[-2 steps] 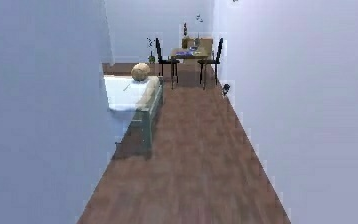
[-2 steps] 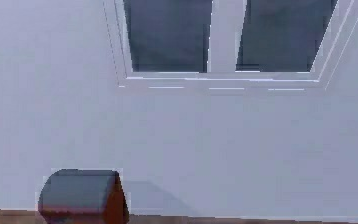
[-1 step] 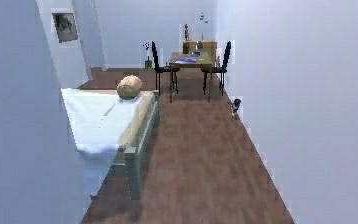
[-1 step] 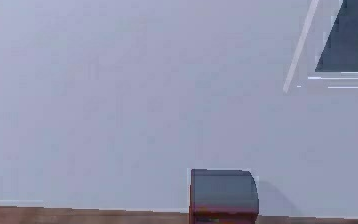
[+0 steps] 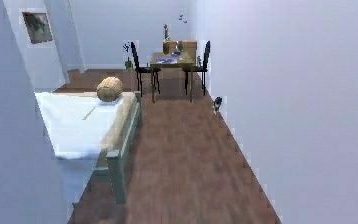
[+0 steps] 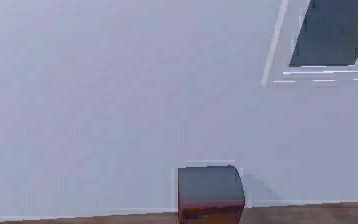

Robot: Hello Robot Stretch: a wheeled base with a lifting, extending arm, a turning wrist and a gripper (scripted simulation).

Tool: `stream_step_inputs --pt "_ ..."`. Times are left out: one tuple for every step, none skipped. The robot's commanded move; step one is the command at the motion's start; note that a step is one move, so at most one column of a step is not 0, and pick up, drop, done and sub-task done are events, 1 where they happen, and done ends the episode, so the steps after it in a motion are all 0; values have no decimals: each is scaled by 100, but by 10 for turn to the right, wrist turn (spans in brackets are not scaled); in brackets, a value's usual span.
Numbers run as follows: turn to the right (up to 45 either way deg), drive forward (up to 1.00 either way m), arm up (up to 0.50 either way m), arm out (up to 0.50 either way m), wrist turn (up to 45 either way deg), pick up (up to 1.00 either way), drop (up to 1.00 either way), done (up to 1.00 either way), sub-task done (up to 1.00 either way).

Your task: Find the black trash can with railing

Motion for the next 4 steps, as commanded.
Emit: stream_step_inputs --pt "30 0 0 0 0 0 0 0 0" --pt "0 100 0 0 0 0 0 0 0" --pt "0 100 0 0 0 0 0 0 0" --pt "-30 0 0 0 0 0 0 0 0"
